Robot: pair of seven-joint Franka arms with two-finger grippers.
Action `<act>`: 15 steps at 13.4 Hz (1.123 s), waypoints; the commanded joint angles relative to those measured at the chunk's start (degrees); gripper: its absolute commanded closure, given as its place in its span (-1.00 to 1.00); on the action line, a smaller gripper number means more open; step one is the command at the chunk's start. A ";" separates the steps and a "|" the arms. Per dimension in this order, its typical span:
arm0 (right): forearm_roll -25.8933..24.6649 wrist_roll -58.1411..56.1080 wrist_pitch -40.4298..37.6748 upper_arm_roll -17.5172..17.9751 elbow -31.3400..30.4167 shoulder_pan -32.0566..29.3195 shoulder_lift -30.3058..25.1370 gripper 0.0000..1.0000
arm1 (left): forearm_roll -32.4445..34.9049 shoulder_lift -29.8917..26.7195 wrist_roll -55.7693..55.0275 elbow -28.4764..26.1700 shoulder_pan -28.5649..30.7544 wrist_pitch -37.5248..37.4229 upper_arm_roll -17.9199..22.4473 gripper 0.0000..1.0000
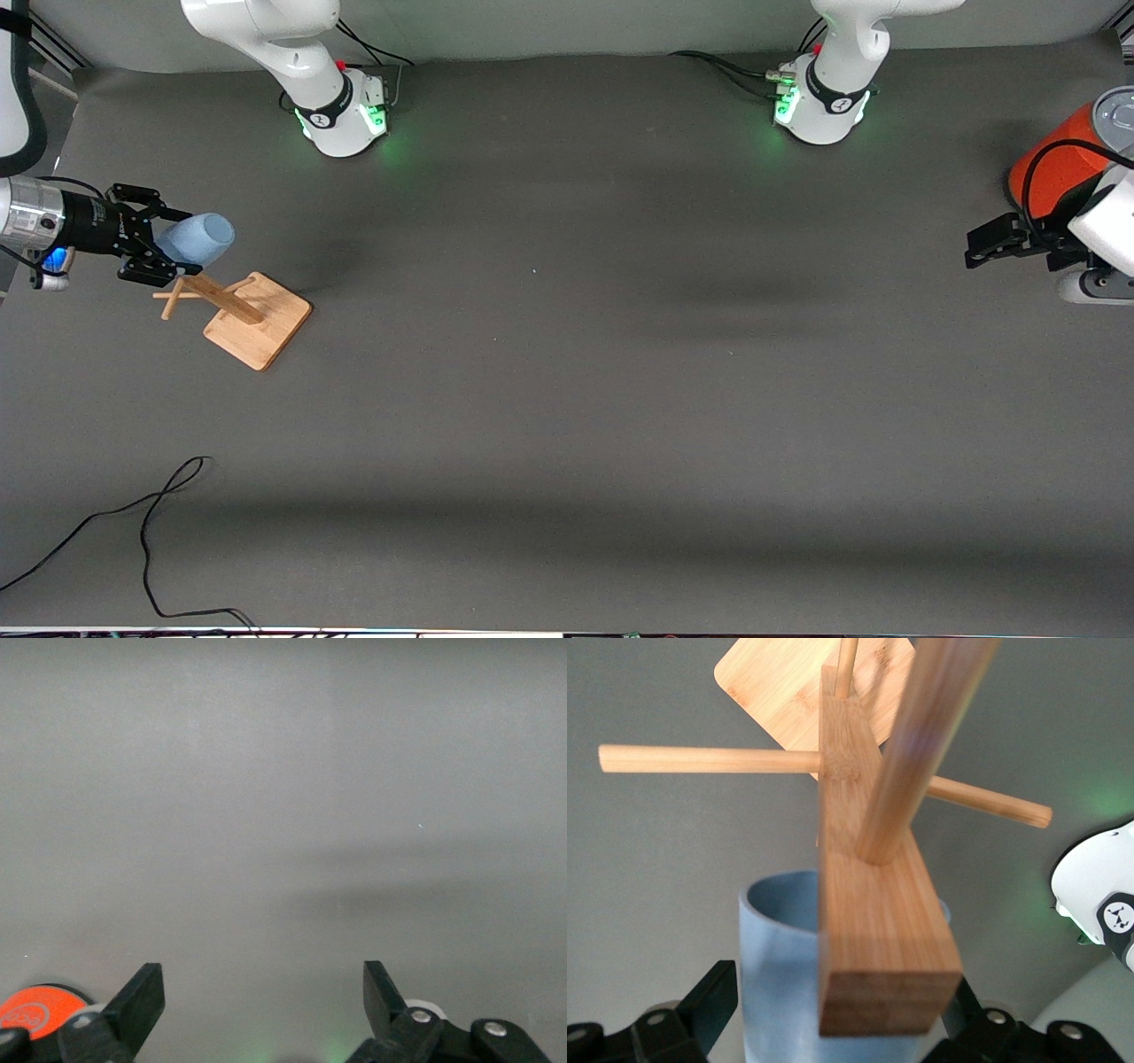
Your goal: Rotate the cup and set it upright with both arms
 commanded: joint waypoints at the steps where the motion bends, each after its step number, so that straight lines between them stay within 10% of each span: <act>1: 1.11 0.75 1.54 -0.10 -1.61 0.27 -1.66 -0.87 | -0.07 -0.50 -0.21 -0.21 -0.14 -0.69 0.11 -1.00; 4: 1.20 0.66 1.46 -0.10 -1.44 0.27 -1.75 -0.33 | -0.07 -0.50 -0.12 -0.21 -0.14 -0.69 0.11 -1.00; 15: 6.11 7.67 -4.69 3.14 3.65 0.45 -3.24 -0.32 | 0.10 -0.41 -0.12 -0.21 -0.22 -0.69 0.11 -1.00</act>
